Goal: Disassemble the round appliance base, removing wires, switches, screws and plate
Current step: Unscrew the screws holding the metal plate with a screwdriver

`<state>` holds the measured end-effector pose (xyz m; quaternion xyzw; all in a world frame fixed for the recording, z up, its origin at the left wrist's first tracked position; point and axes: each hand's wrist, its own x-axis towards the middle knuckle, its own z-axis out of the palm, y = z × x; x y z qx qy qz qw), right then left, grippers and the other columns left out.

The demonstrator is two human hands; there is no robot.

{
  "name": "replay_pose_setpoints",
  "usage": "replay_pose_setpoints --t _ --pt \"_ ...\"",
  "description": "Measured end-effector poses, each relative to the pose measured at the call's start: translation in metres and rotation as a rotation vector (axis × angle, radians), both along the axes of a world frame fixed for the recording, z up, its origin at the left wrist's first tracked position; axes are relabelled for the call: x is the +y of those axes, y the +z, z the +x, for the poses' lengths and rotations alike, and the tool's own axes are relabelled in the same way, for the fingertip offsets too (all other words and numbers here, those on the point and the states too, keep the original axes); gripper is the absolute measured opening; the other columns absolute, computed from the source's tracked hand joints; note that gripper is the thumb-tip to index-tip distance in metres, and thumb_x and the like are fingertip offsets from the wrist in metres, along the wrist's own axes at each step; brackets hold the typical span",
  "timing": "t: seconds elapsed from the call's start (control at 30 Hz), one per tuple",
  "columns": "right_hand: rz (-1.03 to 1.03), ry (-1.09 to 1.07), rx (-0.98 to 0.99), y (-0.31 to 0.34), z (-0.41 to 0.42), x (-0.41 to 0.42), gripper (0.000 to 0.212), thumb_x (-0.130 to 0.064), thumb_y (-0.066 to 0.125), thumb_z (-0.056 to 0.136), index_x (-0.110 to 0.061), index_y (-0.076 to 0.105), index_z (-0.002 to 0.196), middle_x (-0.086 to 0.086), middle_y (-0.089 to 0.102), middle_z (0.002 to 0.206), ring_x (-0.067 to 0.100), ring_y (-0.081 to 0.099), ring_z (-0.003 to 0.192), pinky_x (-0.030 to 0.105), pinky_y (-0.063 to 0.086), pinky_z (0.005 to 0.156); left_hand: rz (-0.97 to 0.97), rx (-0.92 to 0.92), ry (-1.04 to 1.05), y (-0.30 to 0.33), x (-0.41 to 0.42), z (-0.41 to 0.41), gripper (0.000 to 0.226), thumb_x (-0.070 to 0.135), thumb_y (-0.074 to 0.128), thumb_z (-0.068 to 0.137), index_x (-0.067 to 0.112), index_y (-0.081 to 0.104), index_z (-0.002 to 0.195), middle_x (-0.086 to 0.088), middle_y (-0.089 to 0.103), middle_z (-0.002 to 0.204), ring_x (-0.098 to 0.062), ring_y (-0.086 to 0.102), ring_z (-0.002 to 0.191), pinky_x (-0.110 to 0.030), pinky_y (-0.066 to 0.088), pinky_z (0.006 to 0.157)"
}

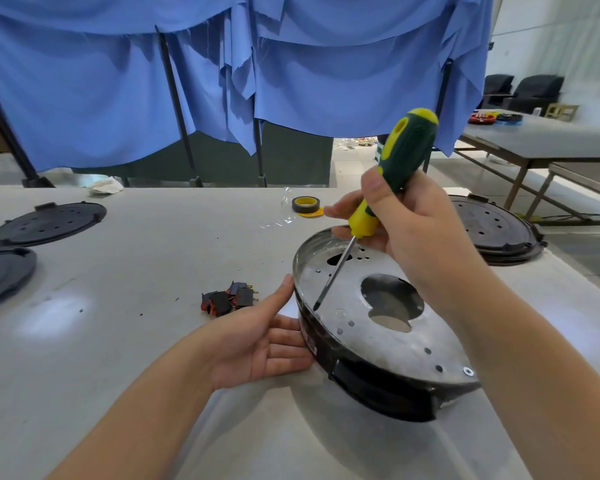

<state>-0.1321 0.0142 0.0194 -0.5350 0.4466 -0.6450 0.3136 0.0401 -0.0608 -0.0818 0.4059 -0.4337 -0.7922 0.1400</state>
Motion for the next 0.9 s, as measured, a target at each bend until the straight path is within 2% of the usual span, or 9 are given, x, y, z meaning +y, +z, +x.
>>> replay_pose_setpoints --t 0.07,0.2,0.5,0.63,0.7,0.77,0.9 --pt "0.008 -0.005 0.020 -0.002 0.000 -0.001 0.009 -0.026 0.047 0.098 -0.017 0.050 0.097 0.008 0.071 0.083 0.018 0.072 0.087 0.032 0.060 0.072 -0.006 -0.001 -0.014 -0.001 0.000 0.000 0.071 0.069 0.071 0.052 0.002 0.078 0.076 -0.020 0.073 0.096 -0.027 0.073 0.087 -0.032 0.059 0.070" --pt "0.013 0.012 0.016 -0.001 -0.001 0.000 0.007 -0.025 0.046 0.098 -0.019 0.050 0.098 0.006 0.070 0.080 0.017 0.072 0.085 0.027 0.059 0.067 -0.007 0.001 -0.024 -0.002 -0.001 0.000 0.069 0.069 0.071 0.052 0.004 0.078 0.074 -0.019 0.074 0.093 -0.027 0.073 0.086 -0.031 0.059 0.071" --pt "0.044 0.059 0.126 0.002 0.003 0.004 0.012 -0.024 0.053 0.095 -0.013 0.054 0.099 0.008 0.071 0.087 0.014 0.072 0.084 0.028 0.060 0.070 -0.009 -0.002 -0.014 -0.002 -0.001 0.000 0.071 0.068 0.071 0.051 0.001 0.078 0.075 -0.020 0.073 0.094 -0.028 0.073 0.085 -0.033 0.059 0.070" --pt "0.017 0.003 0.309 0.003 0.001 0.006 0.013 -0.029 0.064 0.087 -0.023 0.066 0.098 -0.002 0.072 0.093 0.011 0.068 0.087 0.032 0.057 0.083 -0.001 -0.007 -0.001 -0.004 -0.001 0.000 0.071 0.067 0.073 0.049 0.000 0.078 0.074 -0.021 0.073 0.095 -0.029 0.073 0.083 -0.032 0.059 0.067" --pt "0.000 0.021 0.323 0.005 -0.002 0.008 0.017 -0.025 0.068 0.084 -0.023 0.067 0.101 -0.001 0.073 0.096 0.012 0.068 0.090 0.035 0.056 0.086 0.007 -0.006 0.006 -0.005 -0.001 0.000 0.076 0.067 0.074 0.050 -0.003 0.077 0.080 -0.023 0.072 0.101 -0.030 0.073 0.086 -0.032 0.059 0.066" --pt "-0.040 0.037 0.321 0.008 -0.006 0.009 0.020 -0.016 0.068 0.084 -0.017 0.065 0.104 0.008 0.072 0.097 0.021 0.069 0.090 0.039 0.057 0.084 0.006 -0.005 -0.005 -0.005 -0.002 0.000 0.077 0.068 0.072 0.051 -0.003 0.076 0.083 -0.023 0.071 0.103 -0.030 0.072 0.089 -0.031 0.059 0.067" --pt "-0.050 0.111 0.271 0.008 -0.009 0.008 0.024 -0.003 0.058 0.090 -0.007 0.058 0.114 0.008 0.071 0.100 0.017 0.071 0.093 0.032 0.058 0.082 -0.009 -0.015 -0.016 -0.005 -0.002 0.000 0.071 0.069 0.068 0.054 0.002 0.078 0.077 -0.021 0.073 0.098 -0.027 0.073 0.088 -0.031 0.059 0.069"
